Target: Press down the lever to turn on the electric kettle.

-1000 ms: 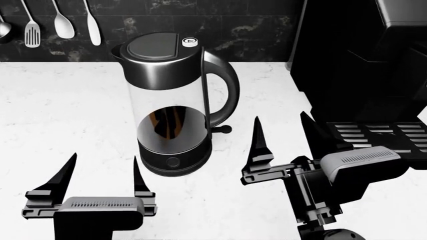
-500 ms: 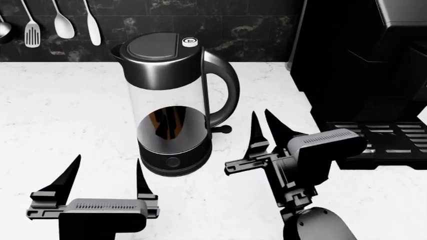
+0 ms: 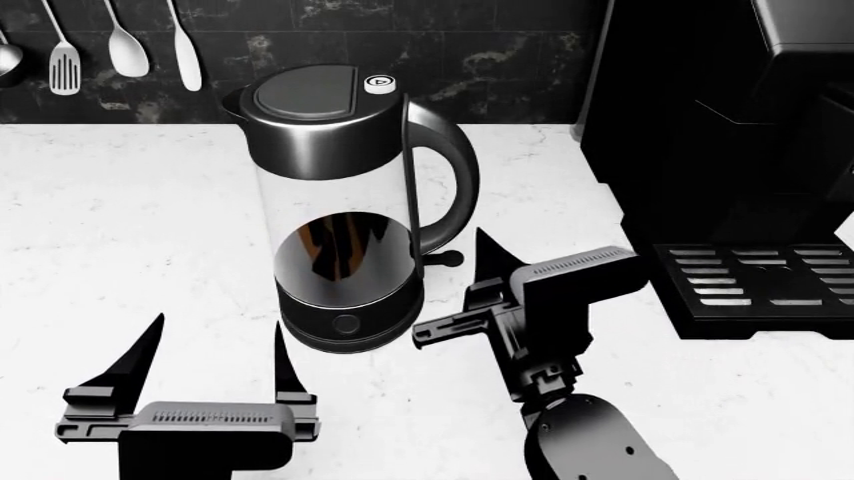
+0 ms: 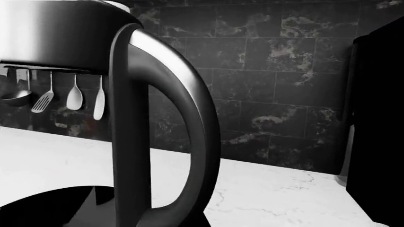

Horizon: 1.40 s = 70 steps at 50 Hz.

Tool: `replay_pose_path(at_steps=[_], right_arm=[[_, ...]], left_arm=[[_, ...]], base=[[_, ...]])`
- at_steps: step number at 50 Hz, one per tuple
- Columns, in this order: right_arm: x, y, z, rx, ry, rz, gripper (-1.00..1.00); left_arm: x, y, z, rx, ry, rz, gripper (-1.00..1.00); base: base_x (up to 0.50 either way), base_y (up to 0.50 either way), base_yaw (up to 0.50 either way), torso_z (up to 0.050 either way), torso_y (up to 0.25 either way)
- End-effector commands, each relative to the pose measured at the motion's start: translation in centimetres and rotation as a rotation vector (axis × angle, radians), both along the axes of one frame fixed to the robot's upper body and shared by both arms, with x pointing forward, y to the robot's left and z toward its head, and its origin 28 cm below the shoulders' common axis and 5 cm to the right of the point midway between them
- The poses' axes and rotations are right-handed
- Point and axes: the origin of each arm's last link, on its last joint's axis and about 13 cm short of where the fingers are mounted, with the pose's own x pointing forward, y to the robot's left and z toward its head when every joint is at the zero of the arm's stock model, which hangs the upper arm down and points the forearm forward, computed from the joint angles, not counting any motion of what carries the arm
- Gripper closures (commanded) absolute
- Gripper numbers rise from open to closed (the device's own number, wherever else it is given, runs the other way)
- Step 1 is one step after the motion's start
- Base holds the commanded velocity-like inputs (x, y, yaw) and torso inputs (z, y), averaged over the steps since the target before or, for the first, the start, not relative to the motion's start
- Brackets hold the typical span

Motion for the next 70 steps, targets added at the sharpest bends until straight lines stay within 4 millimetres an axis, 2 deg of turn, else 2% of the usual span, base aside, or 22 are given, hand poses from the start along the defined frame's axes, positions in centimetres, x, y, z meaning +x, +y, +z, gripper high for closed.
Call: replay_pose_path(at_steps=[1,9,42,70], right_arm=[[1.0,0.6,-0.9,-0.043,0.039,-0.030,1.00],[1.3,0.5,-2.0,-0.068,0.072,-0.042,1.00],[1.8,1.3,-2.7,-0.109,0.135,-0.008,1.00],[3.6,2.2,-4.3,-0.153,0.183,-0.019,1.00]], left_arm=[[-0.1,0.0,-0.1,-0.003,0.002,-0.002,-1.00],[-0.2,-0.1,-0.1,-0.003,0.006,-0.004,-1.00],[0.0,0.1,-0.4,-0.004,0.007,-0.007,-1.00],[0.0,0.0,-0.5,0.002,0.012,-0.015,-1.00]], base=[[0.00,0.00,0.00,0.000,0.000],[0.00,0.00,0.00,0.000,0.000],[0.00,0.00,0.00,0.000,0.000],[0.00,0.00,0.00,0.000,0.000]])
